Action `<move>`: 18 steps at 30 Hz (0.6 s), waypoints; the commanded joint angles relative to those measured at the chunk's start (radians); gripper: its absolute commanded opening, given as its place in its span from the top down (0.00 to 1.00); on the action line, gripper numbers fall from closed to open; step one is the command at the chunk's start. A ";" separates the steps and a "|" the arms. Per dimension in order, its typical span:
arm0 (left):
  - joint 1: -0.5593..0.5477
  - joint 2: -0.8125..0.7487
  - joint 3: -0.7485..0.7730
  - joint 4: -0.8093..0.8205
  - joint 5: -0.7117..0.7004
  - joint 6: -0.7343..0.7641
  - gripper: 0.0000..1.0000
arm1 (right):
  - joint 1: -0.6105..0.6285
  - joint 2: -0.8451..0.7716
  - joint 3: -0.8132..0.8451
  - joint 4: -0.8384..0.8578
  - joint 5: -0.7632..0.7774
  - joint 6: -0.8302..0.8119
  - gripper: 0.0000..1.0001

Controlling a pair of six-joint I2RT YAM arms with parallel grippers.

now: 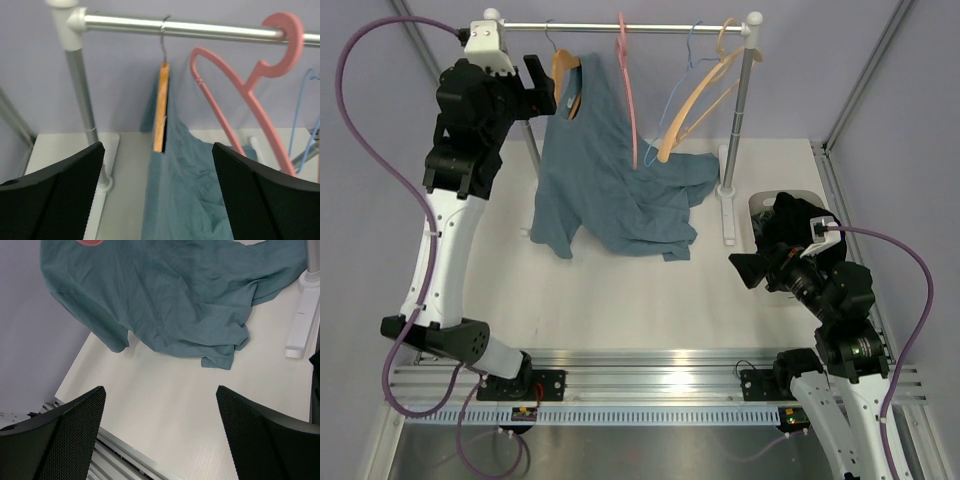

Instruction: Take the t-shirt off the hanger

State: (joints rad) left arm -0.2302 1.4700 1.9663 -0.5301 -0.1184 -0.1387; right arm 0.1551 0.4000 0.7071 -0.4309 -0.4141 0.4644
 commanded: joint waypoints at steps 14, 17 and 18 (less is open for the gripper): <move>0.003 0.254 0.157 0.183 -0.004 0.114 0.12 | -0.002 -0.027 0.009 0.015 -0.029 -0.010 0.01; 0.003 0.302 0.175 0.199 0.011 0.116 0.20 | -0.002 -0.021 0.019 0.003 -0.020 -0.018 0.01; 0.003 0.317 0.172 0.206 0.007 0.113 0.24 | -0.002 -0.021 0.017 0.006 -0.020 -0.015 0.01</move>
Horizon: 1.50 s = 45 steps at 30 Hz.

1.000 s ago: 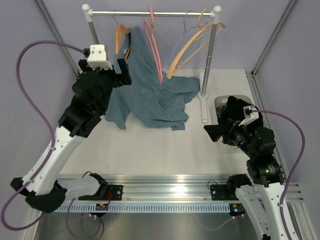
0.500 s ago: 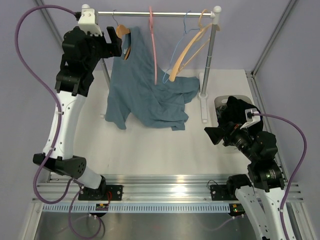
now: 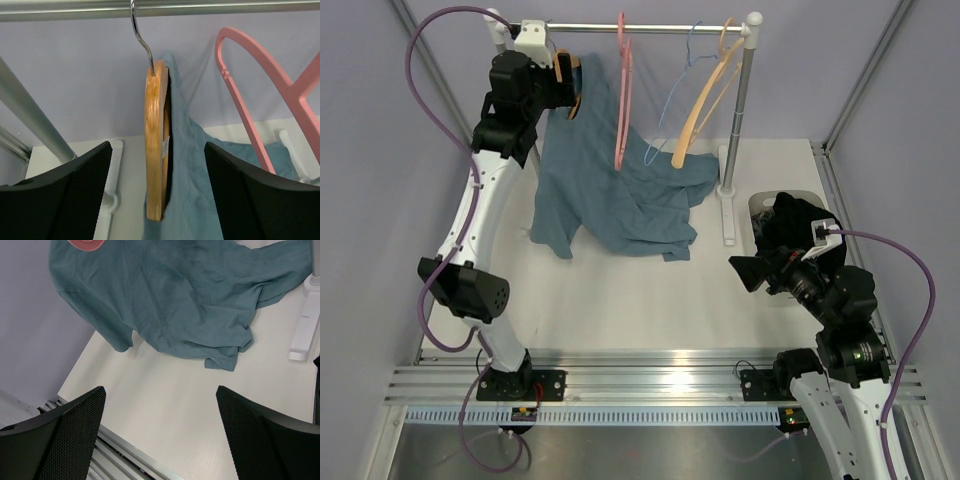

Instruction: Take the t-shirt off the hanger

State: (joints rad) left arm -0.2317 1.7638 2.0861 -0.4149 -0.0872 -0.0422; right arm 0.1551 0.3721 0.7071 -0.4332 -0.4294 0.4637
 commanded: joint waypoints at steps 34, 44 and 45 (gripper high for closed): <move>0.005 0.010 0.003 0.257 -0.036 0.110 1.00 | -0.002 0.010 0.019 0.008 0.003 -0.022 0.00; 0.005 -0.041 0.029 0.309 -0.066 0.116 1.00 | -0.002 -0.007 0.017 0.010 -0.002 -0.025 0.00; 0.005 -0.049 0.025 0.317 -0.063 0.107 1.00 | -0.002 -0.001 0.018 0.010 -0.002 -0.025 0.00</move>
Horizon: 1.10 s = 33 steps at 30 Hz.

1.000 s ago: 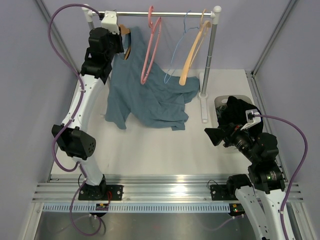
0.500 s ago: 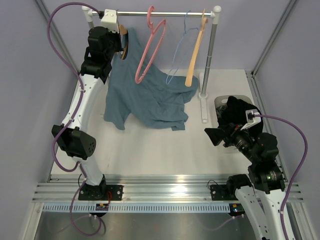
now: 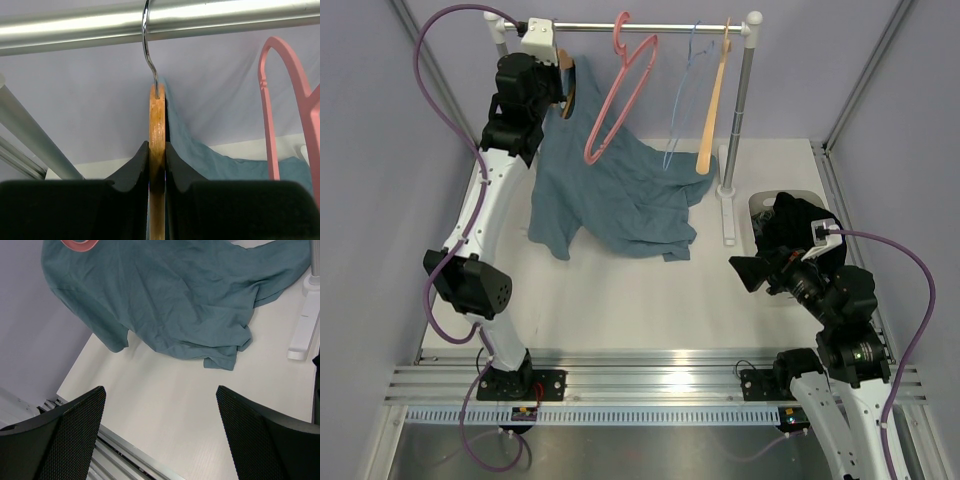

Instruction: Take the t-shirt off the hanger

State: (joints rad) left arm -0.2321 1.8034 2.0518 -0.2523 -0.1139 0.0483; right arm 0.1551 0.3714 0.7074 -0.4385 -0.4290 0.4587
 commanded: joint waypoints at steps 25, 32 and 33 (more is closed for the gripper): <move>0.005 -0.387 -0.319 0.272 -0.043 -0.016 1.00 | -0.002 0.017 0.018 0.029 -0.030 -0.031 0.01; 0.005 -0.662 -0.564 0.220 -0.013 -0.044 1.00 | -0.002 -0.005 -0.023 0.113 -0.151 -0.034 0.01; 0.005 -0.693 -0.576 0.200 -0.013 -0.044 1.00 | -0.002 0.004 -0.023 0.118 -0.155 -0.034 0.01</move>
State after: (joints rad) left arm -0.2317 1.2518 1.4807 -0.1574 -0.1383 0.0208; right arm 0.1551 0.3725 0.6945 -0.3878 -0.5095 0.4473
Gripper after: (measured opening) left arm 0.153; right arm 0.993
